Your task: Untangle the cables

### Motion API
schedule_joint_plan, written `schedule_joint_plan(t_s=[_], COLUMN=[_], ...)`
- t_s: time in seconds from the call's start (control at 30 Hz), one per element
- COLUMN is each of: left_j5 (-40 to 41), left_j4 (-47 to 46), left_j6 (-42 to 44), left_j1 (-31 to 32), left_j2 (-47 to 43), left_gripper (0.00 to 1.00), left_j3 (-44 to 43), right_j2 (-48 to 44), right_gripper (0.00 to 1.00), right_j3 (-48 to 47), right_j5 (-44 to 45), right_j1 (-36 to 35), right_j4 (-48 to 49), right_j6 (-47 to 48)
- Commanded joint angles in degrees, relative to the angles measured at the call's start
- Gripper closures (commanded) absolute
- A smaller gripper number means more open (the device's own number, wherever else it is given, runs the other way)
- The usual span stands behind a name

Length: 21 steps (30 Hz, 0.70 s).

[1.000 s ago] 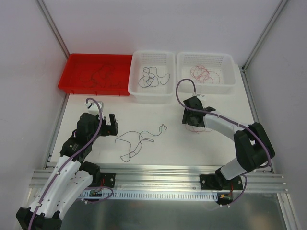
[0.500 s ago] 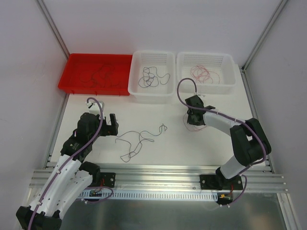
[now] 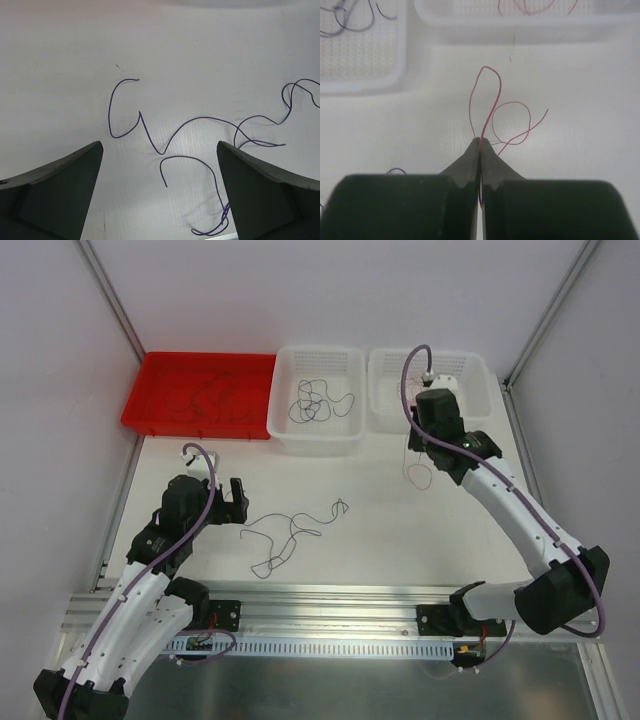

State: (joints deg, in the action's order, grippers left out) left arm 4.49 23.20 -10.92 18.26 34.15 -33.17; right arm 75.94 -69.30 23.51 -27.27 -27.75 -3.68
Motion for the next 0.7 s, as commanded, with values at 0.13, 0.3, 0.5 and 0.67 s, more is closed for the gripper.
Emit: schedule_joint_plan(t_s=[0.13, 0.3, 0.5, 0.67], left_j5=[-1.2, -1.2, -1.7, -2.0], left_j4=[-1.5, -1.7, -1.7, -1.8], left_j6=[1.0, 0.8, 0.8, 0.7], left_j1=[-0.7, -0.7, -0.7, -0.8], left_j2=[0.6, 0.9, 1.7, 2.3], left_gripper=[0.01, 0.01, 0.01, 0.01], left_j3=[-0.1, -0.1, 0.0, 0.1], right_j2=[0.9, 6.3, 15.4, 24.4], right_gripper=[0.99, 0.99, 0.99, 0.99], right_j3=[-23.8, -35.2, -44.7, -46.7], right_j5=[0.3, 0.3, -0.3, -2.1], right_j1=[2.5, 4.5, 8.8, 12.7], right_j4=[-2.2, 5.8, 14.5, 19.1], right_j6=[14.2, 20.8, 24.0, 24.6])
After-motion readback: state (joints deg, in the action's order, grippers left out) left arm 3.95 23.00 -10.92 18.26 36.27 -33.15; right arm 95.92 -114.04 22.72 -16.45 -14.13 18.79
